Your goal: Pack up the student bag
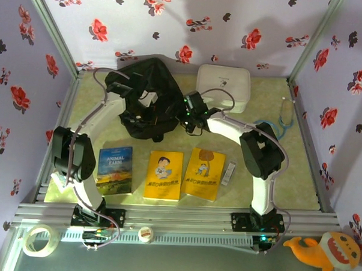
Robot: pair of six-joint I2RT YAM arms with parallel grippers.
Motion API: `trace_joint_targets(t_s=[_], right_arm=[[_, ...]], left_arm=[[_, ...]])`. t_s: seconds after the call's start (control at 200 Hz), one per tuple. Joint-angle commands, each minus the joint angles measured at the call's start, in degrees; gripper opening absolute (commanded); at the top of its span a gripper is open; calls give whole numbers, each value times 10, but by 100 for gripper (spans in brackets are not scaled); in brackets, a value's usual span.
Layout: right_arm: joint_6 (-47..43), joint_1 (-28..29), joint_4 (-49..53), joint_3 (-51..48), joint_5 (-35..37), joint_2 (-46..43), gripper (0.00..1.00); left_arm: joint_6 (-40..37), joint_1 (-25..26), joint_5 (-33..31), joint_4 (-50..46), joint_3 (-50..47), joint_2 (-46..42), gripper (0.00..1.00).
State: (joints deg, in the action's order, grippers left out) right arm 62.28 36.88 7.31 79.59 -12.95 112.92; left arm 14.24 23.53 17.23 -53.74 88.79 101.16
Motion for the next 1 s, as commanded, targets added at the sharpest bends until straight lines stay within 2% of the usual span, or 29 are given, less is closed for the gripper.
trace_joint_targets(t_s=[0.0,0.175,0.38,0.585,0.74,0.995], right_arm=[[33,4,-22,9,-5,9,88],[47,6,-21,28,-9,36,85],[57,6,-12,45,-12,61,59],[44,6,2,46,10,62,39],[21,6,20,59,31,66,32],[7,5,38,65,60,73,28]], left_arm=[[3,7,26,8,13,11,0],[5,11,26,29,-1,13,0],[1,12,20,22,-7,14,0],[-19,12,-44,-46,7,2,0],[-30,12,-78,-84,1,-10,0],[-66,11,-155,-133,-15,-32,0]])
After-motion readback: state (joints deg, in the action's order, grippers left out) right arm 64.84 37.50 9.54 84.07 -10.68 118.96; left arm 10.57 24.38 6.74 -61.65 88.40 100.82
